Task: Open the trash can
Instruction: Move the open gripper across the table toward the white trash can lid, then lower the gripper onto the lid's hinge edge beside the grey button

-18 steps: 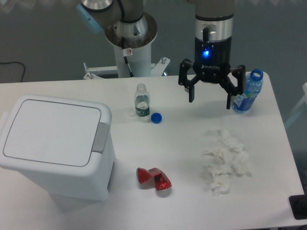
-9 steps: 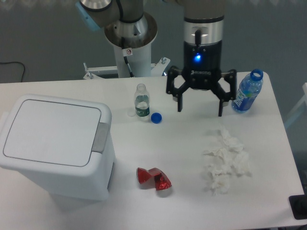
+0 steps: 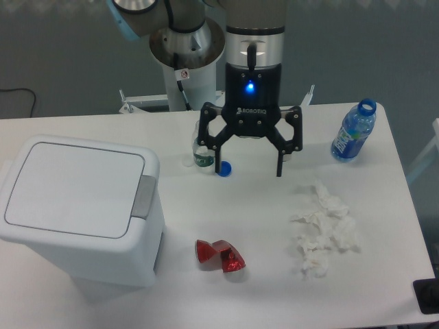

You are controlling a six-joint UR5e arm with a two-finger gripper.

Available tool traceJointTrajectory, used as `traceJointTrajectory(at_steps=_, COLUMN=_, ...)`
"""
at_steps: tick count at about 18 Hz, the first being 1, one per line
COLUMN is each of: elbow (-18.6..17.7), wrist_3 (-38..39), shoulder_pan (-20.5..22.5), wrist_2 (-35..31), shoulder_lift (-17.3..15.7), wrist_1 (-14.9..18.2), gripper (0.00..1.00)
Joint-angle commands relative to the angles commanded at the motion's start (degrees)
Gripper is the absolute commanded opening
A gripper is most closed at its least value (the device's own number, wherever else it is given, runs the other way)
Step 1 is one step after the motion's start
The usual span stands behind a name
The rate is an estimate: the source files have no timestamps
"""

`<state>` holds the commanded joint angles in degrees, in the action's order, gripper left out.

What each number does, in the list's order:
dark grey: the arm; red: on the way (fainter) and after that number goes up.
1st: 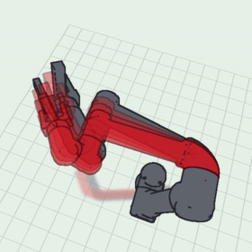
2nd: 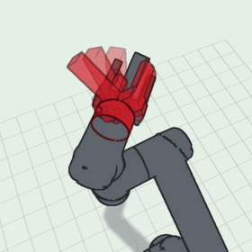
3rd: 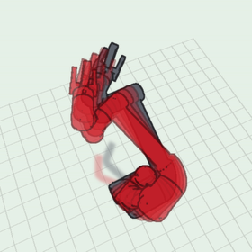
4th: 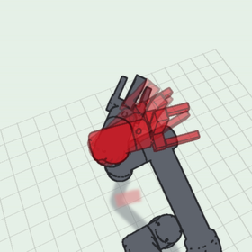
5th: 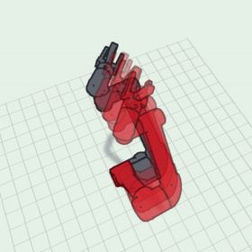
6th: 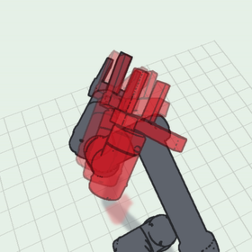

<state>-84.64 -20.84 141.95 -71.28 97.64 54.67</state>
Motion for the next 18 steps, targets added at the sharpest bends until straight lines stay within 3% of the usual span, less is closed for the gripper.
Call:
traceJointTrajectory(at_steps=9, elbow=-1.06, wrist_3=0.27, shoulder_pan=-5.36, wrist_2=-0.09, shoulder_lift=1.67, wrist_1=0.09, gripper=1.00)
traceJointTrajectory(at_steps=18, elbow=-1.93, wrist_3=0.27, shoulder_pan=-6.86, wrist_2=-0.09, shoulder_lift=2.81, wrist_1=0.09, gripper=1.00)
